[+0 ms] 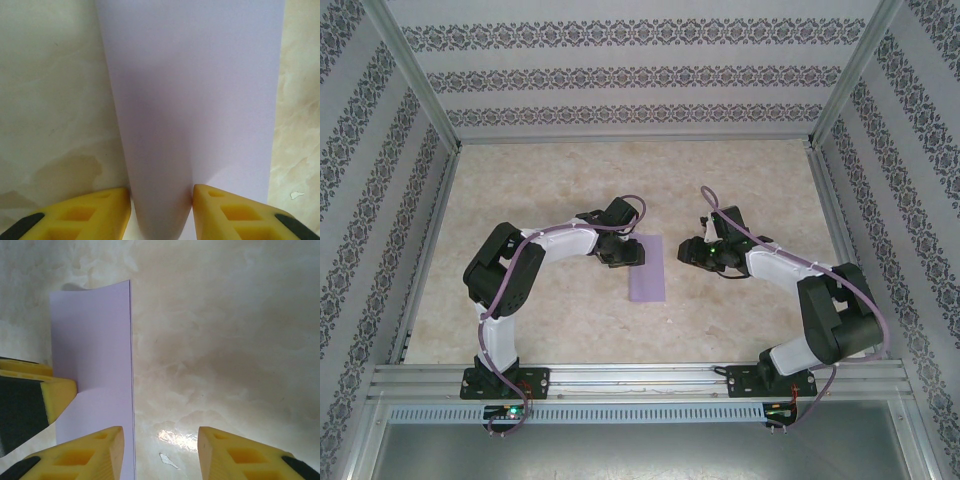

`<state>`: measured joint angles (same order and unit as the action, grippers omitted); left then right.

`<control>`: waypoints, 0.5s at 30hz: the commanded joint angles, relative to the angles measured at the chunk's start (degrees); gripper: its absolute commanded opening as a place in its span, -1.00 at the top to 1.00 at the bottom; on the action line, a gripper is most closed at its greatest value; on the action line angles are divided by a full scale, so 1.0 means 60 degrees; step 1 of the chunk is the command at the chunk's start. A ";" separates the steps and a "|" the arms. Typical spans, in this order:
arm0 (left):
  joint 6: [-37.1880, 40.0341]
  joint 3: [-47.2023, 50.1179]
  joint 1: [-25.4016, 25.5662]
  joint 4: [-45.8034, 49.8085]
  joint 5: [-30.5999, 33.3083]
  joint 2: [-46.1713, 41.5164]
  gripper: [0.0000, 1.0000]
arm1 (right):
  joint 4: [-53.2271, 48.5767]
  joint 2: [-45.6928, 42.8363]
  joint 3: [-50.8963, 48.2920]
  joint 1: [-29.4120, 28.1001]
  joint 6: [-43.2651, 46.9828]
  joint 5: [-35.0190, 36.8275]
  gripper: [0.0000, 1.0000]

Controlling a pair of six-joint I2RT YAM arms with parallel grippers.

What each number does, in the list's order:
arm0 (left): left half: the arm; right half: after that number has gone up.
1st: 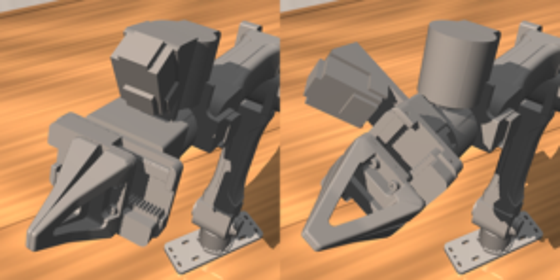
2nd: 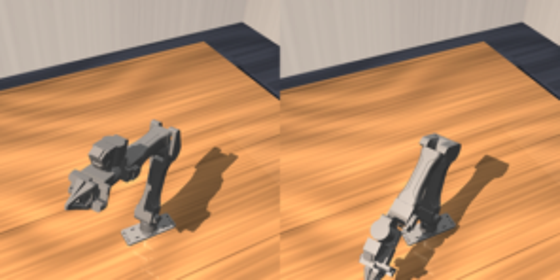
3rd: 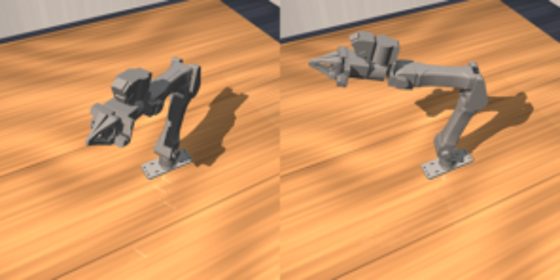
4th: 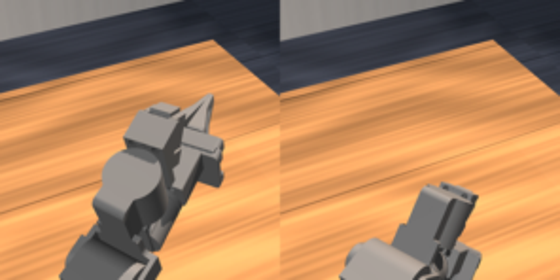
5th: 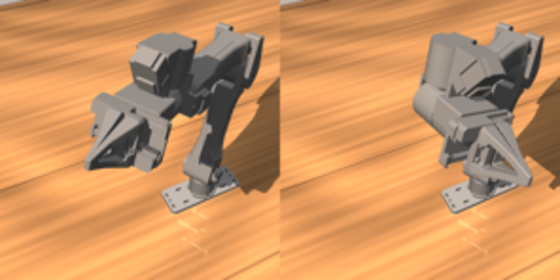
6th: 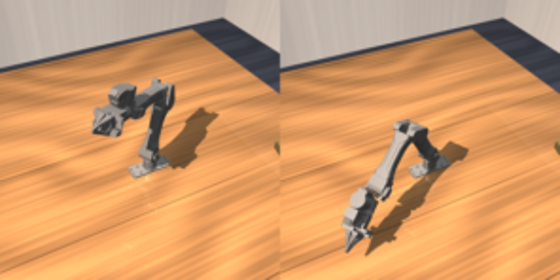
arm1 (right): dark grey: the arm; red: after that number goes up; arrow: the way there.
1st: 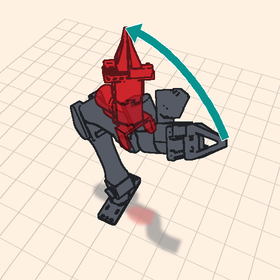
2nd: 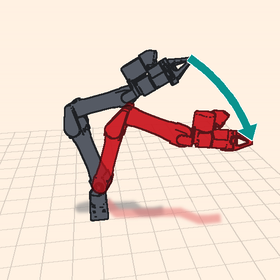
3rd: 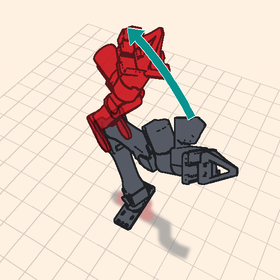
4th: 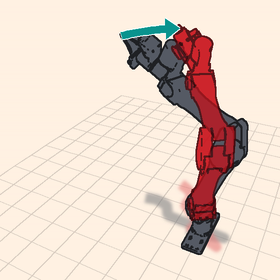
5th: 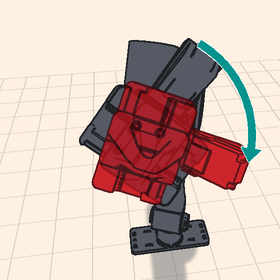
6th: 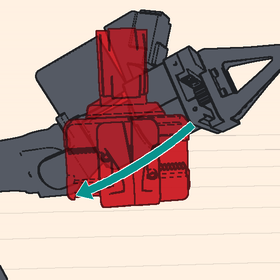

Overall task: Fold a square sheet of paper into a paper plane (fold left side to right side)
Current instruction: First fold in half a square sheet of paper at the center of the table.

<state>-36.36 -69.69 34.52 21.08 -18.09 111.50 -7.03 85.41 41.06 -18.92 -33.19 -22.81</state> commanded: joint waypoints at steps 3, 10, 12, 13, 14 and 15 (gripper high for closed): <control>0.0178 0.0305 0.0501 -0.0555 -0.0087 0.1206 0.19 | 0.0266 0.0333 0.0085 -0.0225 -0.0144 -0.0443 0.15; 0.0091 0.0315 0.0501 -0.0555 -0.0047 0.1206 0.19 | 0.0581 0.0844 0.0326 -0.0618 -0.0440 -0.1012 0.20; 0.0058 0.0321 0.0501 -0.0569 -0.0047 0.1206 0.19 | 0.0653 0.0948 0.0362 -0.0692 -0.0501 -0.1115 0.21; 0.0036 0.0319 0.0501 -0.0569 -0.0049 0.1206 0.19 | 0.0685 0.0977 0.0369 -0.0705 -0.0539 -0.1145 0.22; 0.0013 0.0324 0.0501 -0.0569 -0.0049 0.1221 0.19 | 0.0740 0.1012 0.0379 -0.0741 -0.0582 -0.1189 0.22; -0.0006 0.0335 0.0501 -0.0569 -0.0057 0.1233 0.18 | 0.0784 0.1042 0.0391 -0.0769 -0.0617 -0.1219 0.23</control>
<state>-36.38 -69.78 34.54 21.21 -17.93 111.55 -3.99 90.85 41.63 -22.87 -35.70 -28.18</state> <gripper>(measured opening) 0.406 0.388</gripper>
